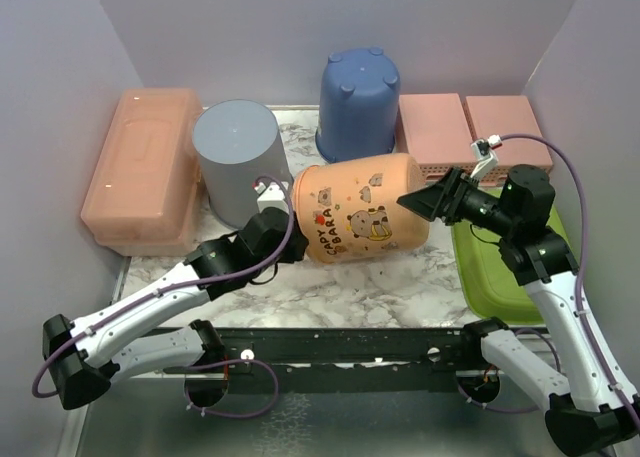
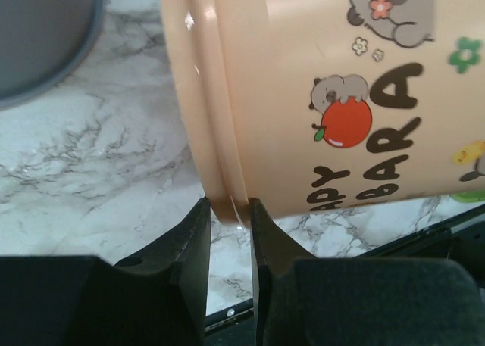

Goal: Turn the large container upside down
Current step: Turn the container upside down at the center of the board.

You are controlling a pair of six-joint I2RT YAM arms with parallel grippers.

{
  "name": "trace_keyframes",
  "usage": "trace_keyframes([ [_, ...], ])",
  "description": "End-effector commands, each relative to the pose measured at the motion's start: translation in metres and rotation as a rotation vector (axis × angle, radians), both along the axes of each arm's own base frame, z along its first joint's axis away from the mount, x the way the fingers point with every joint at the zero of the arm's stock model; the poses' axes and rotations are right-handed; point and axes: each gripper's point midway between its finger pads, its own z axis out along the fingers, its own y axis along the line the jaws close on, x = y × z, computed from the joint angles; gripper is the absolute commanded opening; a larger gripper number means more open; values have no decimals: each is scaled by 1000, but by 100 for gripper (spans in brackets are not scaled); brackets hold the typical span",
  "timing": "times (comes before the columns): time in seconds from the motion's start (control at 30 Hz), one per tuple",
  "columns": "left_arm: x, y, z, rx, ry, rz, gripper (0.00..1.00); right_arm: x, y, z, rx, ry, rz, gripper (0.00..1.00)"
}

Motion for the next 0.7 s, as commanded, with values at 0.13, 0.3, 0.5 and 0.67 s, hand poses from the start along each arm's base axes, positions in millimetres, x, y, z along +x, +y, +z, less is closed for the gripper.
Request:
trace_keyframes([
  [0.13,-4,-61,2,-284,5,-116,14,-18,24,35,82,-60,187,70],
  [0.3,-1,-67,-12,-332,21,-97,14,-3,39,19,40,-16,195,70],
  [0.5,-2,-64,-25,-366,34,-64,14,8,76,-3,-74,22,208,70],
  [0.67,-3,-45,-33,-374,19,-3,14,31,78,-14,-136,24,131,70],
])
